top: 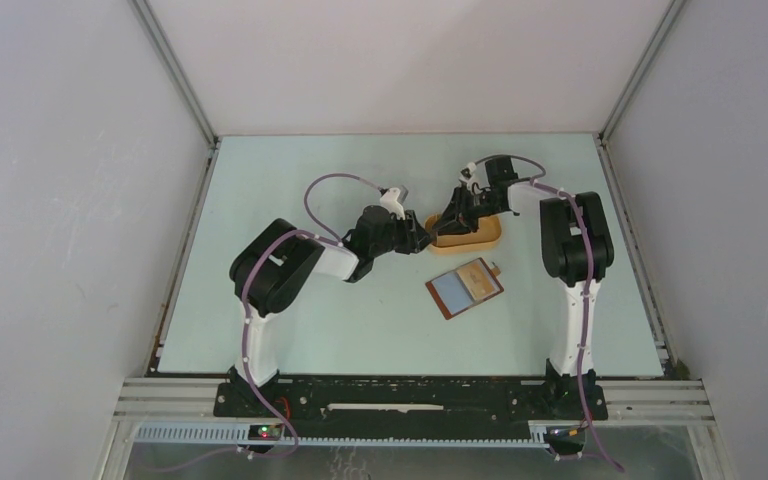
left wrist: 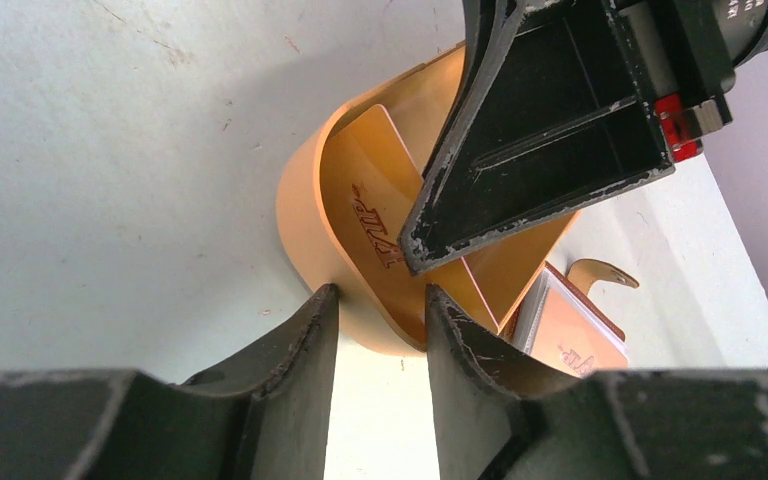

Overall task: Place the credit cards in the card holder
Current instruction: Pick up the credit card from the storage box, then insert the credit card into the card holder.

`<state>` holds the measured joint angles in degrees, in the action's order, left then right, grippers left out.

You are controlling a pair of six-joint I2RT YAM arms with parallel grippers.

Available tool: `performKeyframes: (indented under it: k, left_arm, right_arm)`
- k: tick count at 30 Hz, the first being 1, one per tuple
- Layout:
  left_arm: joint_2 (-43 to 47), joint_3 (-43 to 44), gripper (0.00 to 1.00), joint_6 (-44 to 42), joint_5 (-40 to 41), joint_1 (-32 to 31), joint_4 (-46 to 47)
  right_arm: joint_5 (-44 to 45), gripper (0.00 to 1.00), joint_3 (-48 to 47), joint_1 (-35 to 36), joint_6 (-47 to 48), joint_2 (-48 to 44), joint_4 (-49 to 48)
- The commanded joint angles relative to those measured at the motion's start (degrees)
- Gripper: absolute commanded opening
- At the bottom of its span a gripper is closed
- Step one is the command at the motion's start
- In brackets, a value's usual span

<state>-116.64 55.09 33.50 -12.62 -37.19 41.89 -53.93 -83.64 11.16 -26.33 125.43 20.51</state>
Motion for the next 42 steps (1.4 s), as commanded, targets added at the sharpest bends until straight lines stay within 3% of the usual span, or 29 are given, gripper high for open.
performKeyframes:
  k: [1,14,24,33,38,42]
  left_arm:
    - [-0.59,3.33,0.42,0.44,-4.45,-1.65,1.0]
    - [3.01,-1.03,0.44,-0.33,-1.97,-0.96,4.42]
    - [13.83,-10.13,0.48,-1.42,1.37,-0.36,6.19]
    - [27.19,-21.22,0.52,1.9,1.46,-0.61,8.22]
    - [32.58,-26.24,0.56,6.68,-2.84,-1.44,14.03]
    - [34.7,-29.16,0.61,12.36,-6.64,-2.89,24.11]
  right_arm:
    - [9.7,0.25,0.51,0.8,4.32,-0.34,4.25]
    - [16.11,0.0,0.12,0.45,11.42,-3.57,7.94]
    - [16.43,0.0,0.31,-0.96,17.87,-8.92,8.68]
    - [8.21,0.0,1.69,-4.21,26.95,-16.53,12.25]
    - [0.07,0.0,3.45,-4.83,36.03,-23.75,16.17]
    - [-8.47,0.0,7.33,-4.98,42.35,-32.14,19.55]
